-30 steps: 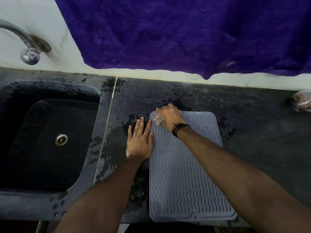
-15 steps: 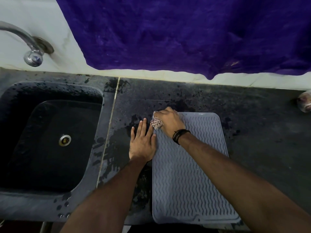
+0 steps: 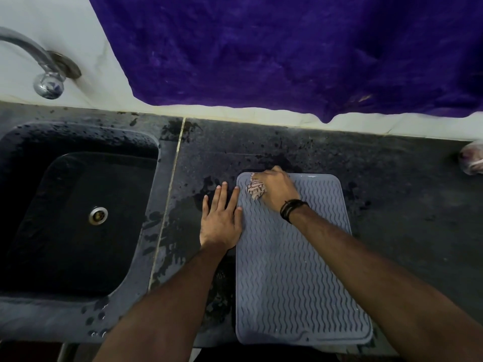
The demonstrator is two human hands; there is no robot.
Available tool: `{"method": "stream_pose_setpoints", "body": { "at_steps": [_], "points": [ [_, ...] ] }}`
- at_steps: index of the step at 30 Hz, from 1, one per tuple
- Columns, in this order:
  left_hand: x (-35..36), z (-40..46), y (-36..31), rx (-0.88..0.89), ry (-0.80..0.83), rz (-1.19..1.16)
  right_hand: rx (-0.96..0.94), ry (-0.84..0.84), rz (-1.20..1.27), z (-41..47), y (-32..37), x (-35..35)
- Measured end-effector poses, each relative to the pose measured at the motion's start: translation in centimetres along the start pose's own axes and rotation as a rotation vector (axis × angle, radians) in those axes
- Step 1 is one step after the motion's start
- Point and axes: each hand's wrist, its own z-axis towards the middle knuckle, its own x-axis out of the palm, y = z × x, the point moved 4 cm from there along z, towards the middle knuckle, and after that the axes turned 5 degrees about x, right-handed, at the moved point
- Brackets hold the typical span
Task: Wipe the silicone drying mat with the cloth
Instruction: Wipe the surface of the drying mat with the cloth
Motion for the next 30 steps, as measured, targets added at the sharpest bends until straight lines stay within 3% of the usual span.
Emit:
{"method": "stream_pose_setpoints", "body": {
  "at_steps": [3,7,19,25,30],
  "points": [
    [0.0,0.0,0.0,0.003,-0.006,-0.001,0.026,-0.053,0.024,0.4,-0.1,-0.4],
    [0.0,-0.1,0.1,0.005,-0.018,0.006,-0.003,0.029,-0.031,-0.1,0.5,-0.1],
    [0.0,-0.2,0.0,0.013,-0.028,0.023,-0.077,0.025,-0.005,-5.6,0.8,1.6],
    [0.1,0.0,0.0,0.007,-0.019,0.029,0.012,-0.006,0.028,-2.7,0.8,0.2],
    [0.0,-0.1,0.0,0.006,-0.028,0.028,-0.040,0.018,-0.007,-2.7,1.8,1.0]
  ]
}}
